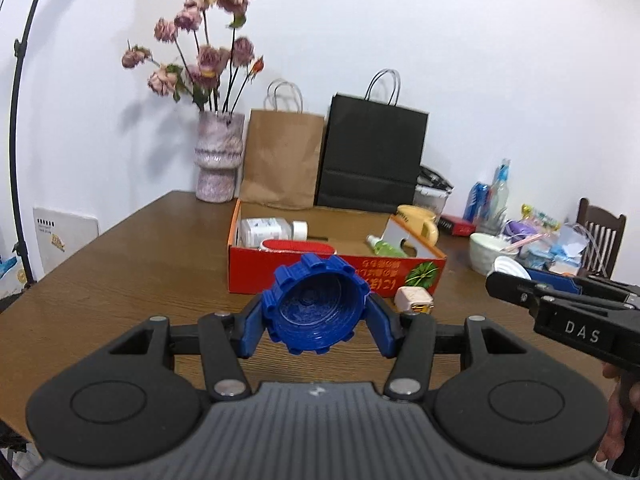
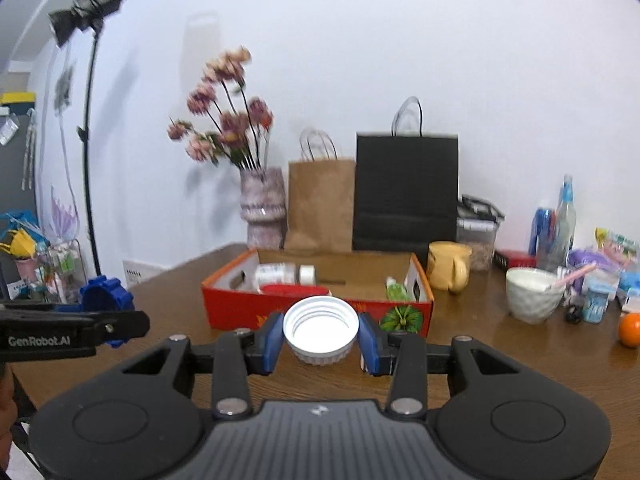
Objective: Organize rigid objects
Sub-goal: 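Grasp the blue cap with the left tool while the right tool grasps the white lid, then lower the blue cap into the box while the right tool drops the white lid in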
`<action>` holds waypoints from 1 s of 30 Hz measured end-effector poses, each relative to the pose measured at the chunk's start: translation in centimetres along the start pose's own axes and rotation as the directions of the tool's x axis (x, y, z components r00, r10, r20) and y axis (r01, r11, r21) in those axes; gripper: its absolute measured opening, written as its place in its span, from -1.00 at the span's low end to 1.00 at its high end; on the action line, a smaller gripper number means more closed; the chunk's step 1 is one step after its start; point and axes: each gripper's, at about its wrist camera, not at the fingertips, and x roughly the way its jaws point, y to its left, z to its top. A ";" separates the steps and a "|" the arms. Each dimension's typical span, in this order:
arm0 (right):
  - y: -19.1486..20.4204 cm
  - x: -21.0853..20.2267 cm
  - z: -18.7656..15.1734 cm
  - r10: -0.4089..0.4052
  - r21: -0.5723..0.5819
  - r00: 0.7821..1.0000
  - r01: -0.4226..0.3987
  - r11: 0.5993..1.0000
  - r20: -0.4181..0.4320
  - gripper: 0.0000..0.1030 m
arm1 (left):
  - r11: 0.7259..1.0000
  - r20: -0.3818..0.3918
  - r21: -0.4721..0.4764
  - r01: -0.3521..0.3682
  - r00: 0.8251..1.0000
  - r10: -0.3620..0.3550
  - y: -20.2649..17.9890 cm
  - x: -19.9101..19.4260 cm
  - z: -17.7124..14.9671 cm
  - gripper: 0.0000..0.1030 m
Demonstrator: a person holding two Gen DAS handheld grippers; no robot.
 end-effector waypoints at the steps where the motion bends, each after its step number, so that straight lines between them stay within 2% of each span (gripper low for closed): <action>1: 0.2 -0.7 0.1 0.001 -0.001 1.000 -0.001 1.000 0.015 -0.23 | 1.000 0.010 0.007 0.001 1.000 -0.001 -0.1 -0.6 0.0 0.05; 6: 1.0 -3.3 0.4 0.003 -0.007 0.998 -0.002 1.000 0.067 -0.23 | 1.000 0.048 0.023 0.015 0.999 -0.016 -0.6 -3.0 -0.2 0.05; 16: 0.7 -4.1 -0.1 -0.010 0.011 0.998 0.010 1.000 0.063 -0.23 | 0.999 0.071 0.036 0.032 0.997 -0.034 -1.2 -3.9 -0.2 0.05; 25: -0.8 0.3 1.0 0.010 0.012 0.999 -0.010 1.000 0.033 -0.23 | 0.999 0.072 0.047 0.028 0.997 -0.032 -0.9 -0.1 1.6 0.05; 30: -3.1 5.1 2.7 0.055 0.043 0.998 -0.055 0.998 -0.015 -0.23 | 0.998 0.038 0.032 0.056 0.998 -0.057 0.2 5.0 4.4 0.05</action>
